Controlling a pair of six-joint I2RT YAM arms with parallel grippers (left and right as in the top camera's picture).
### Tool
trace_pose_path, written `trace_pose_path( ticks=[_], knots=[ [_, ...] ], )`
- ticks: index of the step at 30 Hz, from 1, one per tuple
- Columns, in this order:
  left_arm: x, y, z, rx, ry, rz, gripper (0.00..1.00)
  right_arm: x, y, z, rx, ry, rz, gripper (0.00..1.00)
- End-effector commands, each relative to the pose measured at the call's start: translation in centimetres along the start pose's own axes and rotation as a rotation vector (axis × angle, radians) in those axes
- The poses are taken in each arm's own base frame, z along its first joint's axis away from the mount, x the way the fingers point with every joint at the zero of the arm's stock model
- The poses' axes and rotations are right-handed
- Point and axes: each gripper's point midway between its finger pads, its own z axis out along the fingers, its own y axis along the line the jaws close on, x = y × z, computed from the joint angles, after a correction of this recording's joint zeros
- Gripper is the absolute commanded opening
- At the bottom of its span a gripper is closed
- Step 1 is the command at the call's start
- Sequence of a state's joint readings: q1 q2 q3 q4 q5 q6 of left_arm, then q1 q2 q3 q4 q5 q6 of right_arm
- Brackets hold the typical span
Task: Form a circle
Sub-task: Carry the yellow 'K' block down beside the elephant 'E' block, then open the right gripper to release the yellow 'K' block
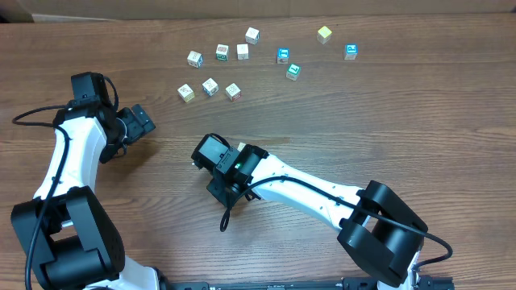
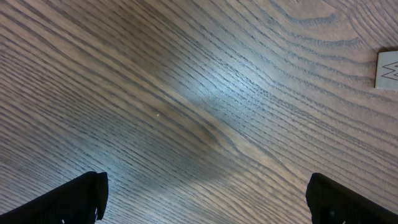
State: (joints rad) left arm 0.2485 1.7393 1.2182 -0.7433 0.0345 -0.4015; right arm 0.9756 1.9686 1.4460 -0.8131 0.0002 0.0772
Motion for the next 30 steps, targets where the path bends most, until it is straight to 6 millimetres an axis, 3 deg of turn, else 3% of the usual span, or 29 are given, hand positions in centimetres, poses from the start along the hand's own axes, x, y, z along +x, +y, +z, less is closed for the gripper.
trace_pose_path(
  ticks=[1,7,15,27,30],
  knots=[
    [0.0,-0.2,0.1,0.006,0.006,-0.005,1.0,-0.9,-0.4,0.0,0.021,-0.036,-0.01,0.25],
    [0.0,-0.2,0.1,0.006,0.006,-0.005,1.0,-0.5,-0.5,1.5,0.025,-0.012,-0.025,0.25],
    [0.0,-0.2,0.1,0.006,0.006,-0.005,0.99,-0.3,-0.5,1.6,0.025,-0.005,-0.024,0.26],
    [0.0,-0.2,0.1,0.006,0.006,-0.005,0.99,-0.5,-0.5,1.6,0.025,-0.009,-0.023,0.45],
    [0.0,-0.2,0.1,0.006,0.006,-0.005,1.0,-0.6,-0.5,1.6,0.024,-0.016,-0.023,0.46]
  ],
)
